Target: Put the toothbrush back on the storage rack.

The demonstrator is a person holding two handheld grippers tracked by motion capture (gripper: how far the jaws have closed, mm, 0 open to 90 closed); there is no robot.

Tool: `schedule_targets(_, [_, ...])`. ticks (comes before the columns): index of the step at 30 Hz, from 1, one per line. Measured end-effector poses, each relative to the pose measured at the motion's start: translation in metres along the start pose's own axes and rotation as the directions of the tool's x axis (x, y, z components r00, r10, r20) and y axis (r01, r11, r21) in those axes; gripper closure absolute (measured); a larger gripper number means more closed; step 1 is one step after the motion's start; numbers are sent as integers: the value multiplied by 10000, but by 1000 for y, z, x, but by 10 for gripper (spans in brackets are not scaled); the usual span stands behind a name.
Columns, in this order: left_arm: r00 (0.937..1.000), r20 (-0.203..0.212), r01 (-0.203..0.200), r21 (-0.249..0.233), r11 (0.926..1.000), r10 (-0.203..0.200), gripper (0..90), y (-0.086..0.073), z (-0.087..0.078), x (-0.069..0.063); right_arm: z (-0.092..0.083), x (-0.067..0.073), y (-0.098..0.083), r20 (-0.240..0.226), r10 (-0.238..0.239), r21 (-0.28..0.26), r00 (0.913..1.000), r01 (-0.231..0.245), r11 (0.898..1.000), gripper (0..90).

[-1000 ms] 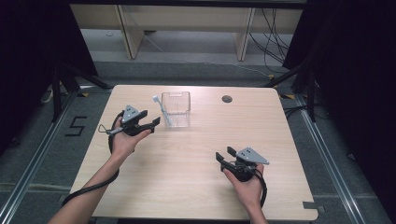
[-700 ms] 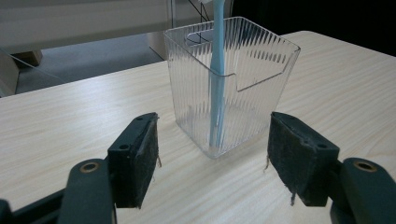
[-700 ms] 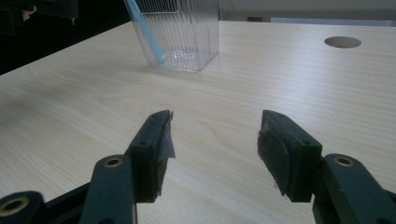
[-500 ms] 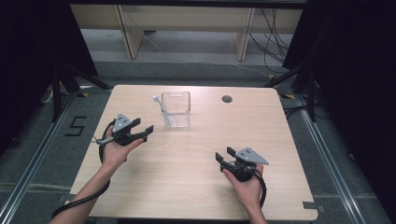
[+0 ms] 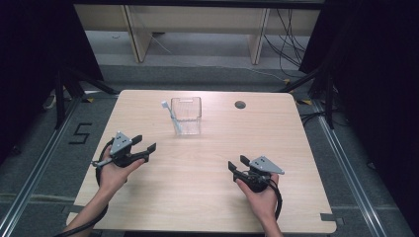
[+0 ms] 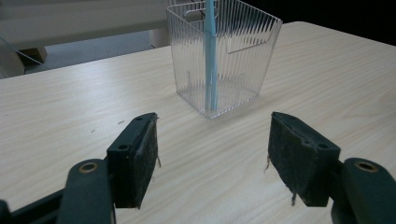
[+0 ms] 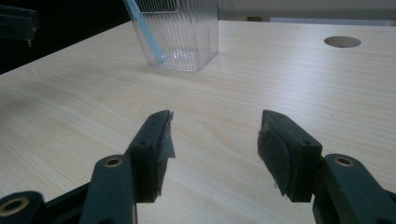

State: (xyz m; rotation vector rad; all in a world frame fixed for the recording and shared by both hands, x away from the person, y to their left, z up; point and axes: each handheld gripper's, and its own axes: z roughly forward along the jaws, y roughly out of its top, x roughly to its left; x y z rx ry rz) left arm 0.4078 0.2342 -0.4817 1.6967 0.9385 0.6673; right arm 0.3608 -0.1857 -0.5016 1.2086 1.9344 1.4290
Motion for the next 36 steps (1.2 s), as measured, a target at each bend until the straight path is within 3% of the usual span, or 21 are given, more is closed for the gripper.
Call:
schedule_targets(16, [9997,-222,134,51,9999,-132,320,-27,-31,-9,-1,2,0,-84,55,107,9999,-54,9999,446])
schedule_targets(20, [9996,-214,165,-79,9998,-167,316,-36,-38,-8,-1,0,1,-4,-201,123,9998,201,9997,446])
schedule_targets(23, [9994,-290,180,-73,9998,-182,314,-42,-44,-6,0,1,0,-110,-48,120,9999,49,9999,446])
schedule_targets(31, [9975,-330,615,-303,9976,-625,312,-56,-56,1,1,1,-1,-22,-227,142,9997,228,9996,446])
schedule_targets(32, [9975,-330,615,-303,9976,-625,312,-56,-56,1,1,1,-1,-40,-193,162,9998,194,9997,446])
schedule_targets(33, [9968,-449,658,-234,9976,-668,312,-58,-59,2,1,3,-1,-79,144,220,9999,-142,9997,445])
schedule_targets(36, [9968,-541,584,-232,9980,-596,312,-60,-60,3,1,3,-2,-102,201,200,9997,-199,9996,445])
